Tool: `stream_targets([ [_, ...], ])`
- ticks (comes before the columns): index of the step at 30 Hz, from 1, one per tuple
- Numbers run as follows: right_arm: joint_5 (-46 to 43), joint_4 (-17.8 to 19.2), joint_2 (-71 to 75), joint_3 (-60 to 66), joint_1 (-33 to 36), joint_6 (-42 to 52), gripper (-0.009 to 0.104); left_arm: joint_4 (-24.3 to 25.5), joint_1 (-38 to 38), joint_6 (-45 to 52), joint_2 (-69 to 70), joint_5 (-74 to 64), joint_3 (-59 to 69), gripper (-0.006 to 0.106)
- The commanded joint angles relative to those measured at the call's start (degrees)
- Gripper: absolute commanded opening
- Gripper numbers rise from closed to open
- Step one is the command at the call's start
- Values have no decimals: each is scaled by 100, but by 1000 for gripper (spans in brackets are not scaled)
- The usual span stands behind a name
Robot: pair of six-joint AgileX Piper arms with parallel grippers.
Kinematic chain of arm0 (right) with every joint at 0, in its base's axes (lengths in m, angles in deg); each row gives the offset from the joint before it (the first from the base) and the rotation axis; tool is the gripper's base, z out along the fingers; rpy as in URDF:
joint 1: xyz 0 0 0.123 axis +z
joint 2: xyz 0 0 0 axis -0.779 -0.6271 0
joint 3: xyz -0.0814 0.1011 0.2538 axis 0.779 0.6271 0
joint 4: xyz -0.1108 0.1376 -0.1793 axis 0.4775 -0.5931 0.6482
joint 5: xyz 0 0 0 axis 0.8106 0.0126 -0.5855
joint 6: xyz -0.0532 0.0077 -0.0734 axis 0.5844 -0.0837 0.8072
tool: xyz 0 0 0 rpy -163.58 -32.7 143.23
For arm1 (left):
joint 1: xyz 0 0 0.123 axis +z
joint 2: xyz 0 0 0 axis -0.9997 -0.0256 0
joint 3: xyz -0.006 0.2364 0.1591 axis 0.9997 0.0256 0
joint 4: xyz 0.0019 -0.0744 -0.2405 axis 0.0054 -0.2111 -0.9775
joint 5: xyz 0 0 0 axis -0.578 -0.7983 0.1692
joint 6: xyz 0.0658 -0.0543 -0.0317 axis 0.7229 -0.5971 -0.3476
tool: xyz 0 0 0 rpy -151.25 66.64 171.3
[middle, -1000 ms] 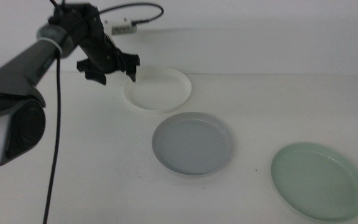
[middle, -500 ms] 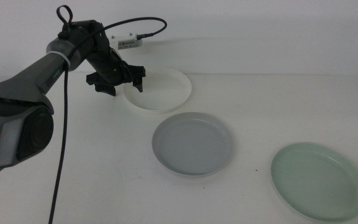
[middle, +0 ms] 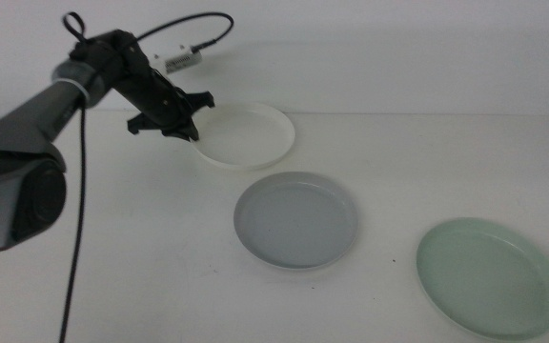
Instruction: Stack the three bowls on top of each other.
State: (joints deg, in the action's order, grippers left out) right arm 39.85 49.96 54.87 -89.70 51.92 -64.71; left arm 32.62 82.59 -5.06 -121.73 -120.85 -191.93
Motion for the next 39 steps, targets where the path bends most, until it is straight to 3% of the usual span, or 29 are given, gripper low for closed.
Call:
stream_targets([
  [1, -58, 30, 25, 24, -26, 26, 93, -245, 123, 162, 304, 57, -32, -2],
  [8, -58, 30, 25, 24, -26, 26, 93, 359, 8, 273, 1577, -34, 437, -2],
  [21, -58, 30, 25, 24, -26, 26, 93, 121, -875, 289, 4554, 1834, 4973, -2],
  [30, -58, 30, 25, 24, -26, 26, 93, 99, -1524, -9, 4326, 2330, 5664, -2],
  [39, -58, 30, 25, 24, -26, 26, 93, 75, -1631, 8, 3860, 2313, 5681, -2],
])
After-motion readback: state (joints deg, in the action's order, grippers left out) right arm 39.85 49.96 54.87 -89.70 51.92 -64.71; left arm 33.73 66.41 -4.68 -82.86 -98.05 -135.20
